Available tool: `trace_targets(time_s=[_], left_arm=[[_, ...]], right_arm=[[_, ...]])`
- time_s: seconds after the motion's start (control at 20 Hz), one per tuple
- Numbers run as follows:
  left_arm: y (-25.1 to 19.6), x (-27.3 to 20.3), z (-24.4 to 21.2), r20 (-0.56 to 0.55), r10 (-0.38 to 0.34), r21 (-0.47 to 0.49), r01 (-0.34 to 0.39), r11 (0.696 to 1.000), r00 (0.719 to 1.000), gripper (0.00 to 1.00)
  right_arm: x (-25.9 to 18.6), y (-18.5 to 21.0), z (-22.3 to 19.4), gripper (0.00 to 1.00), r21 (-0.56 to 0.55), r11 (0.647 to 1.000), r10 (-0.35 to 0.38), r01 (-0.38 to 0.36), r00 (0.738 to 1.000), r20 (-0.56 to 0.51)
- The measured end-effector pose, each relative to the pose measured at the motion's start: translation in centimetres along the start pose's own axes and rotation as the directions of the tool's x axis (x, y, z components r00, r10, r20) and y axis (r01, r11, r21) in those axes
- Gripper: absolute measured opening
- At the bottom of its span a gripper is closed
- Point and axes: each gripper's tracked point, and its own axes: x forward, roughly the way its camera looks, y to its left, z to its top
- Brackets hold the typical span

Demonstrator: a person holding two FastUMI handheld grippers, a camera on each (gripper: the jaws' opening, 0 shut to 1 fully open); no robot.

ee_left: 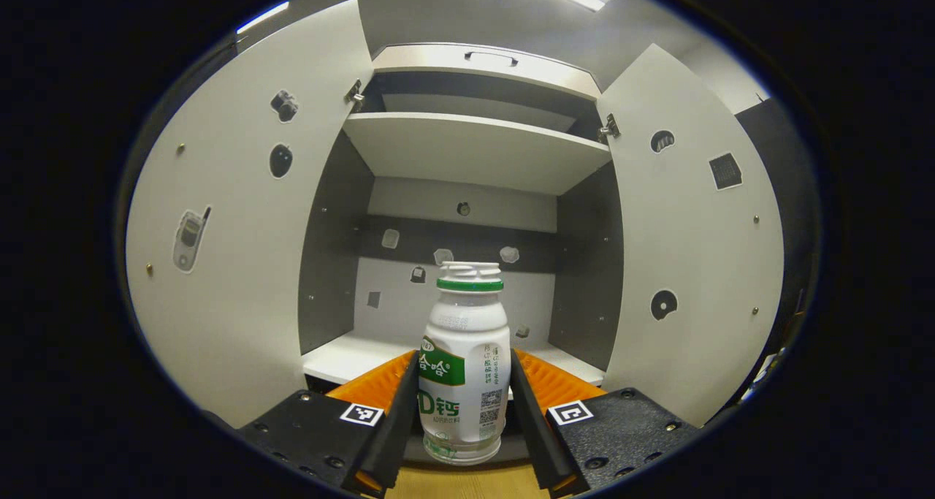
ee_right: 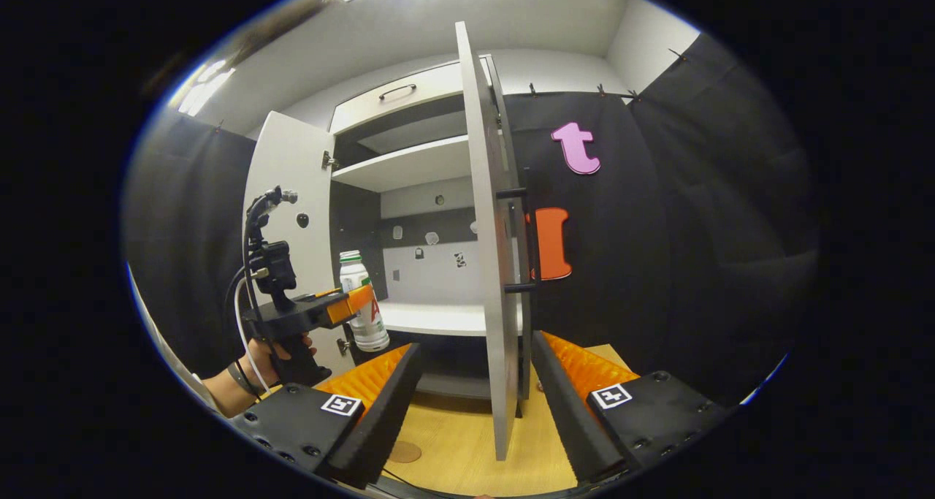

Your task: Grasp the bottle in the cabinet with the left hand and place it on the coaster, then close the right door with the right hand and the left door with the left hand.

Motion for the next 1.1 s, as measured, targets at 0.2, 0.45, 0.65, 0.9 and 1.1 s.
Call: trace_targets(time_s=[0.2,0.45,0.65,0.9,1.1], left_arm=[[-0.2,-3.0,-4.0,-0.012,0.035,-0.019,-0.035,0.999,0.999,0.68],[-1.1,-6.2,-10.3,-0.006,0.091,-0.039,-0.091,0.995,0.996,0.68],[-0.7,-8.6,-17.2,-0.024,0.187,0.04,-0.186,0.982,0.982,0.68],[-2.1,-11.1,-23.0,-0.039,0.216,0.101,-0.211,0.972,0.976,0.68],[-1.9,-12.5,-25.9,-0.041,0.281,0.134,-0.273,0.953,0.959,0.68]], right_arm=[[0.2,1.0,-0.5,0.98,-0.01,0.998,0.054,-0.054,0.998,-0.02],[0.5,1.7,-1.2,0.98,-0.014,0.994,0.106,-0.107,0.993,-0.049],[0.5,1.3,-1.8,0.98,-0.022,0.992,0.125,-0.127,0.988,-0.092],[0.5,0.5,-2.3,0.98,-0.019,0.991,0.126,-0.13,0.983,-0.132],[0.7,0.6,-2.9,0.98,-0.023,0.989,0.141,-0.147,0.976,-0.168]])
